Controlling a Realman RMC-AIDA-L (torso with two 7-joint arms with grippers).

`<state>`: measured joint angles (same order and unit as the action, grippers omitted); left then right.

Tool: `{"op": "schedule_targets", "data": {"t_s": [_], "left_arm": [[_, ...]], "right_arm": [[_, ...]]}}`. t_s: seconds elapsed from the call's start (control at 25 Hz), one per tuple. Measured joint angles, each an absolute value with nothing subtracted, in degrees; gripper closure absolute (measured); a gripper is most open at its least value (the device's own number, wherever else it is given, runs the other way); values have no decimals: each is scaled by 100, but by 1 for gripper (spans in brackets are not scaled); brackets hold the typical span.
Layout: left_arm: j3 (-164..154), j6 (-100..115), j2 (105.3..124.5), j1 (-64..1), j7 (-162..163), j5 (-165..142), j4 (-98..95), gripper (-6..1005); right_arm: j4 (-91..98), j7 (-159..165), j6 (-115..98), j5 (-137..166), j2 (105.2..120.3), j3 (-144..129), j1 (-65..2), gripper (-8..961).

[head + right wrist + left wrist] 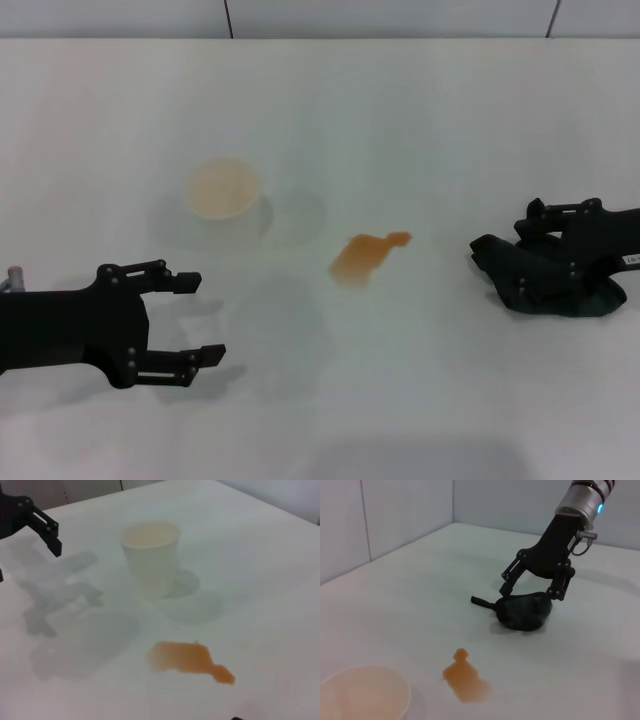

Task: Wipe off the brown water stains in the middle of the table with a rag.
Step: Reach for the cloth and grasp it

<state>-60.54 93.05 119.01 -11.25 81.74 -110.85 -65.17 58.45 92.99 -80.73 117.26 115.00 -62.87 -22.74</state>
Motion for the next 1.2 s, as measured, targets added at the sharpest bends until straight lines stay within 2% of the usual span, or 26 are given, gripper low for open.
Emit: {"op": "schedule_targets", "data": {"t_s": [0.48,0.92,1.2], "left_arm": [[-6044,9255,11900,-1201,8191,-11109,-6520,136],[-6048,9197,11891,-1274,8154,-11118,-6529,136],[-6055,9177,11891,-1286,8176,-11185,-6529,136]], "right_arm": [[5561,9096,-7817,11744,11500,-6312,-2317,184],[5466,9177,-7680,11844,11497,-6309,-2352,405],[5353,9300,-7748,12048,11509,-6413,-2539,675]]}}
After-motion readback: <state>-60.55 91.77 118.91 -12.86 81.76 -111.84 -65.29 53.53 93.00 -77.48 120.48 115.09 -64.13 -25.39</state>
